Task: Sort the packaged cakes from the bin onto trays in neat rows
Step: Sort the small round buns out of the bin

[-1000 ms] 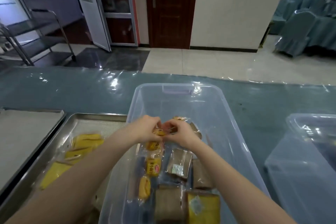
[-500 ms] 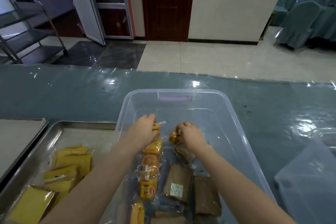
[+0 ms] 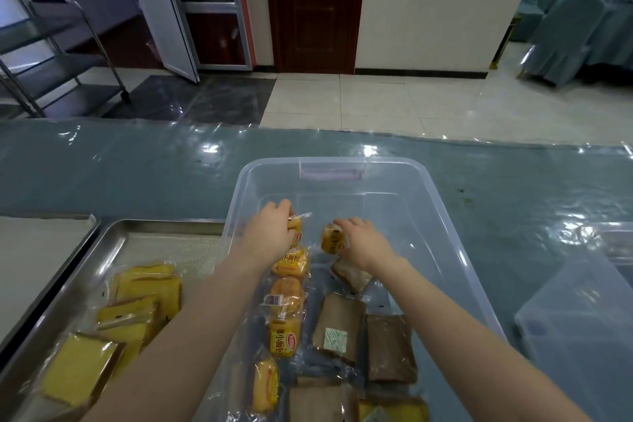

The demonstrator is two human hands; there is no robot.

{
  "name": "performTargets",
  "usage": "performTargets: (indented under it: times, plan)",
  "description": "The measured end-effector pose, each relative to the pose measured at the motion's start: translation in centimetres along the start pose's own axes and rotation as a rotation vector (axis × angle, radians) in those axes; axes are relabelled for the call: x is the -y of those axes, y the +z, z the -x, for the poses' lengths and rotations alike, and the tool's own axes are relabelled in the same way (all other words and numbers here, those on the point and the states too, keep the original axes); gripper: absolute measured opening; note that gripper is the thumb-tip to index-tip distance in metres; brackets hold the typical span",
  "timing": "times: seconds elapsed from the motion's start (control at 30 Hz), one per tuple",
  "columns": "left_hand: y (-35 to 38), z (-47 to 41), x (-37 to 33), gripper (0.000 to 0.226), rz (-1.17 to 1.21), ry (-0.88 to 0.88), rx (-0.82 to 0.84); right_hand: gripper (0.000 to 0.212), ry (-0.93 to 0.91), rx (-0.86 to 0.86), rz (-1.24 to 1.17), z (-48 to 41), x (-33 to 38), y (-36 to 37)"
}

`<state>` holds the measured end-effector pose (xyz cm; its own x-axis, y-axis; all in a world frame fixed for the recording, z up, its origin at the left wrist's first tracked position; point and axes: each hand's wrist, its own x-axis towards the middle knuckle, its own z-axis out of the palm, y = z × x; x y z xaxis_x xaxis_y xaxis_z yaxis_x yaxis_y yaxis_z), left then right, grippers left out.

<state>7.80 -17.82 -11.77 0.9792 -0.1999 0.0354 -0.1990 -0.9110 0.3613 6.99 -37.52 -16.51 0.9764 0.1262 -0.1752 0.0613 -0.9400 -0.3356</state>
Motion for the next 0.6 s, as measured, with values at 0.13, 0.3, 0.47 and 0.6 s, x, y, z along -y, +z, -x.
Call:
performTargets:
  times: [0.13, 0.3, 0.47, 0.6]
  plan:
    - [0.2, 0.0, 0.1, 0.023, 0.021, -0.019, -0.004, 0.067, 0.015, -0.088, 0.128, -0.8, 0.2, 2.7]
    - [0.2, -0.3, -0.1, 0.025, 0.067, -0.032, -0.013, 0.047, 0.0, -0.13, 0.1, -0.7, 0.0, 3.9]
    - [-0.4, -0.2, -0.4, 0.022, 0.106, -0.015, -0.071, 0.036, 0.002, -0.242, -0.247, 0.0, -0.2, 0.1]
    - [-0.7, 0.0, -0.8, 0.024, 0.175, -0.028, -0.074, 0.043, -0.018, -0.179, -0.568, 2.2, 1.8, -3.4]
